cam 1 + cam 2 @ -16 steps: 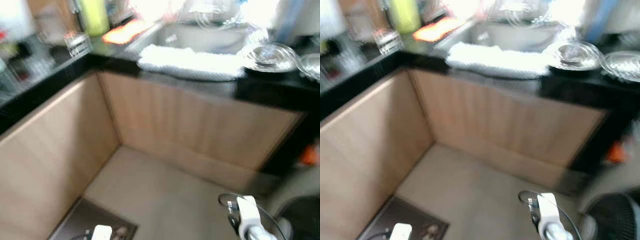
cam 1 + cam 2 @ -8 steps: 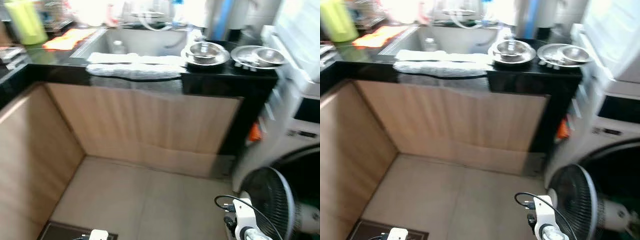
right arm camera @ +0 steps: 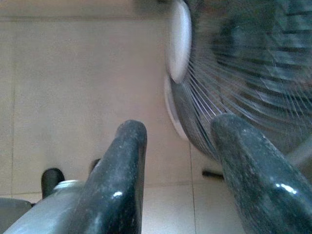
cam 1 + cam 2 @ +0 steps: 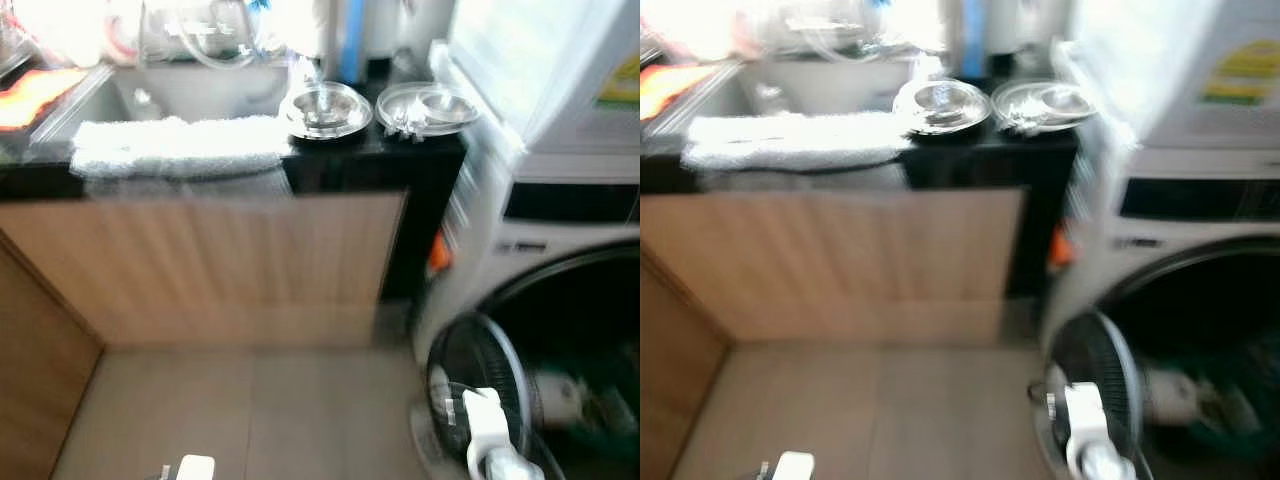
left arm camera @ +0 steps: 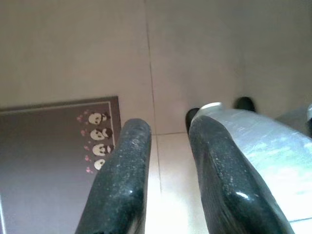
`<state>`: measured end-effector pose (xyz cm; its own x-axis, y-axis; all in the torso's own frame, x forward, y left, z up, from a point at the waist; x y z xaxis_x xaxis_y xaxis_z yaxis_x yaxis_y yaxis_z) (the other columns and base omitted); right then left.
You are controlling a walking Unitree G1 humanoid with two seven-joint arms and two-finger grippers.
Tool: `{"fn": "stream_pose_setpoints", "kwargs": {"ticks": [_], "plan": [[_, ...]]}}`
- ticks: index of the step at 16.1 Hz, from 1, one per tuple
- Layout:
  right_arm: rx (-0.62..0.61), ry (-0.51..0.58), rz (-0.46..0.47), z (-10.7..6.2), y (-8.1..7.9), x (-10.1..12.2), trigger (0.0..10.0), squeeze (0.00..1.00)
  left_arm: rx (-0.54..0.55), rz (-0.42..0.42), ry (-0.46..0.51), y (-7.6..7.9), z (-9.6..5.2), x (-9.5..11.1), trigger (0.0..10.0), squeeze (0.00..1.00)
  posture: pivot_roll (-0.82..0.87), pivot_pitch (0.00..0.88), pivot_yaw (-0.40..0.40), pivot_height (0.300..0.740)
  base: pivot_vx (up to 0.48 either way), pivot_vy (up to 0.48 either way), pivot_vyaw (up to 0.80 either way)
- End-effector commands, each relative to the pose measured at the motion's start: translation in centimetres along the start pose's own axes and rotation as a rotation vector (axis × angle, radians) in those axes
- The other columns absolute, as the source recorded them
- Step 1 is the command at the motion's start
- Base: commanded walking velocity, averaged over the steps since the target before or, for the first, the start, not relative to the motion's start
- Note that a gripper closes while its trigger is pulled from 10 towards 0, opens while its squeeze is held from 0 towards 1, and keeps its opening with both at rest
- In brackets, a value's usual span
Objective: Kitchen organization
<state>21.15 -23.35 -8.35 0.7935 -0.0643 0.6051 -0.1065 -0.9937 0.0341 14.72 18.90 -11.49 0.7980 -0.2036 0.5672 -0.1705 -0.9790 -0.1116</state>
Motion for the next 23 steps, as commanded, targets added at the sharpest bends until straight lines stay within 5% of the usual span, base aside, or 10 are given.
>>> {"fn": "stream_pose_setpoints", "kwargs": {"ticks": [1, 23], "plan": [[0.001, -0.015, -0.007, -0.05, -0.01, -0.44, 10.0, 0.00, 0.003, -0.002, -0.020, -0.14, -0.10, -0.47, 10.0, 0.00, -0.12, 0.022, 0.055, 0.740, 0.000, 0.000, -0.76], [0.010, -0.019, -0.015, -0.07, -0.05, -0.56, 10.0, 0.00, 0.013, -0.033, 0.002, -0.22, -0.10, -0.21, 10.0, 0.00, -0.12, 0.028, 0.057, 0.740, 0.000, 0.000, -0.75]]}}
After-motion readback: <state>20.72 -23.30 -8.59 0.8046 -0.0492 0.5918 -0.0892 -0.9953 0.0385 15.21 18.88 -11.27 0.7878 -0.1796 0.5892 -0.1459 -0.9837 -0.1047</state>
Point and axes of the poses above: a point about 5 cm out from each wrist's last joint towards the gripper, its own z axis pointing out of the wrist towards the gripper, its own x axis along the axis of the wrist's last joint, y = z × x, the point moved 2 cm from there along z, pointing out of the wrist towards the gripper, and after that the axes turned 7 degrees about z, right-handed, at the moved point
